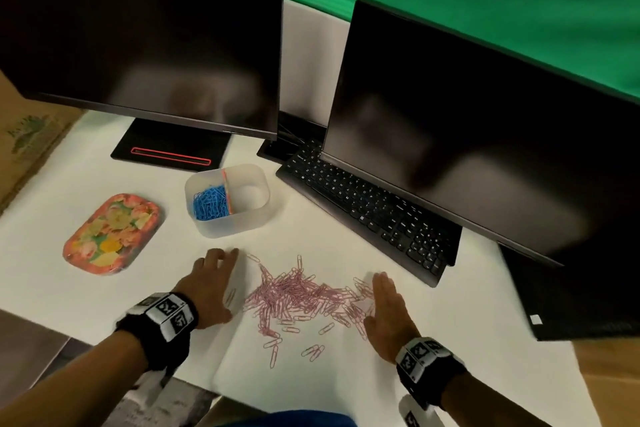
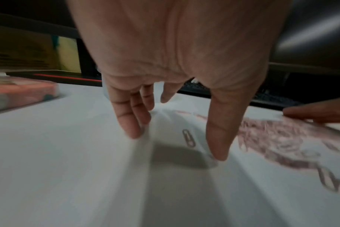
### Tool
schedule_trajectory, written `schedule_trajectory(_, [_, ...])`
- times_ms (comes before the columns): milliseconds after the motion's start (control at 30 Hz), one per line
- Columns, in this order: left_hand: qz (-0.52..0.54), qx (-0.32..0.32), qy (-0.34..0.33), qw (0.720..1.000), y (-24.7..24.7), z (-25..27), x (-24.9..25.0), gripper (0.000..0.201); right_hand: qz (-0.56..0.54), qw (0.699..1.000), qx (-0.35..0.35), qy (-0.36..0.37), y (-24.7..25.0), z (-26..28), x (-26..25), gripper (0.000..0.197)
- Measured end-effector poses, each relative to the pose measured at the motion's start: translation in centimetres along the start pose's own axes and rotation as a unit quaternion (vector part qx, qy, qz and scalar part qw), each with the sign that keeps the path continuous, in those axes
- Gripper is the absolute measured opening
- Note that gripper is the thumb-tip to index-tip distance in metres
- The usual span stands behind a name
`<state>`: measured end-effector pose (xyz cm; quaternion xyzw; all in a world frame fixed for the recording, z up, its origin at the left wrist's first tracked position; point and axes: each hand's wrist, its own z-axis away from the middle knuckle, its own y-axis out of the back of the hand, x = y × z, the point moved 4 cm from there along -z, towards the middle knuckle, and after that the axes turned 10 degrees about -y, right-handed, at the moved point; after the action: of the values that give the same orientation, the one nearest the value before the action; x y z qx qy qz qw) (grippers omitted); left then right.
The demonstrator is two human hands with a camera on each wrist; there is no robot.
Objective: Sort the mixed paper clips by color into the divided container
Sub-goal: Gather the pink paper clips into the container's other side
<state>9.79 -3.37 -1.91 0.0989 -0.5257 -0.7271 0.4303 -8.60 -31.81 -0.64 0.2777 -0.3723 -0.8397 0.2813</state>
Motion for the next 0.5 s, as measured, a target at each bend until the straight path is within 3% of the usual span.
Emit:
schedule_trajectory(100, [0.007, -0.018, -0.022, 1.000, -0.3, -0.1, 0.8, 0.108, 0.022, 0.998, -0.027, 0.053, -2.2, 1.4, -2.0, 0.086])
schedule_trajectory(267, [0.048, -0.018, -0.156, 0.986, -0.5, -1.8, 6.0, 0.076, 0.011, 0.991, -0.073, 0.108, -3.8, 2.1, -6.9, 0.090])
schedule_trajectory(333, [0.070, -0.027, -0.173, 0.982, -0.8, -2.0, 7.7, 0.070, -0.020, 0.988, -0.090, 0.120, -3.4, 2.1, -7.9, 0.089])
schedule_trajectory(400, [0.088, -0.024, -0.149, 0.985, -0.7, -2.0, 7.8, 0.078, -0.059, 0.992, -0.069, 0.090, -2.3, 1.8, -7.4, 0.092])
schedule_trajectory(500, [0.072, -0.046, -0.086, 0.993, -0.4, -1.7, 6.6, 0.111, -0.014, 0.999, 0.041, 0.016, -0.3, 1.7, -4.3, 0.101])
